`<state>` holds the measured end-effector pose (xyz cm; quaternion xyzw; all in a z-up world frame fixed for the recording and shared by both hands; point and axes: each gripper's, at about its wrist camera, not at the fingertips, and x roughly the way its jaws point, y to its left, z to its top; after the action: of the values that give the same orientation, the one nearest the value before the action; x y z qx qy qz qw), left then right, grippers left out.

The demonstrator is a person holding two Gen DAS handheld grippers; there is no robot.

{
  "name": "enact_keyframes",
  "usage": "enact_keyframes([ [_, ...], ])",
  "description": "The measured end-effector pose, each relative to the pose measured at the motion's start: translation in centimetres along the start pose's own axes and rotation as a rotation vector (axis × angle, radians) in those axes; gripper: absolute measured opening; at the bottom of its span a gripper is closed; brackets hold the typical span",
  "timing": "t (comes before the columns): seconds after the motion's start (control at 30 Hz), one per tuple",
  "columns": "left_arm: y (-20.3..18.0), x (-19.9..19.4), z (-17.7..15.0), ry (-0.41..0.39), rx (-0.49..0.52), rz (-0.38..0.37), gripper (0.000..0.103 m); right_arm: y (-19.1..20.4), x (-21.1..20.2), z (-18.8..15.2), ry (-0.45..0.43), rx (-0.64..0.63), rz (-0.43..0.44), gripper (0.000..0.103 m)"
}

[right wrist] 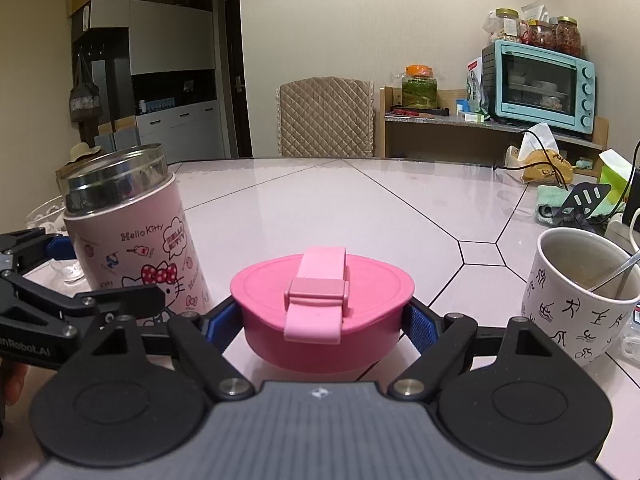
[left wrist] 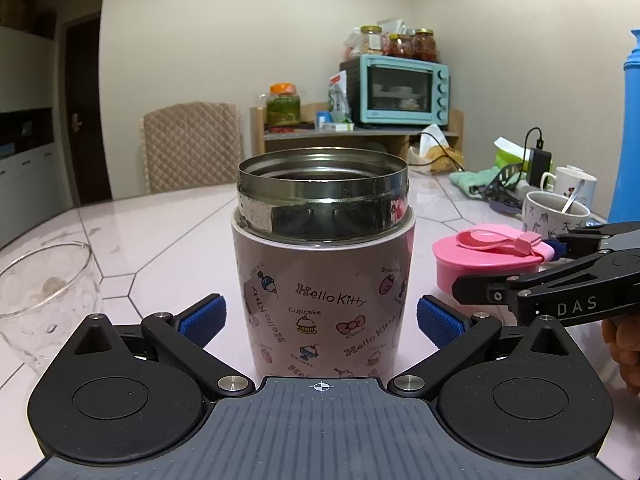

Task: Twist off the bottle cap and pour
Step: 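Lower the pink lid toward the table with the right gripper while the left gripper lowers the jar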

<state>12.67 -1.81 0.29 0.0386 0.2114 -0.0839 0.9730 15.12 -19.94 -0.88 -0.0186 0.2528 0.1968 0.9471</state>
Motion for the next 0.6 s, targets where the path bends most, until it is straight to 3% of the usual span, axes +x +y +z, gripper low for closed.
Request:
enact_keyframes([
  [0.6,-0.2,0.2,-0.1,0.027,0.018,0.009,0.103,1.1,0.4,0.0,0.053,-0.013,-0.005,0.085],
])
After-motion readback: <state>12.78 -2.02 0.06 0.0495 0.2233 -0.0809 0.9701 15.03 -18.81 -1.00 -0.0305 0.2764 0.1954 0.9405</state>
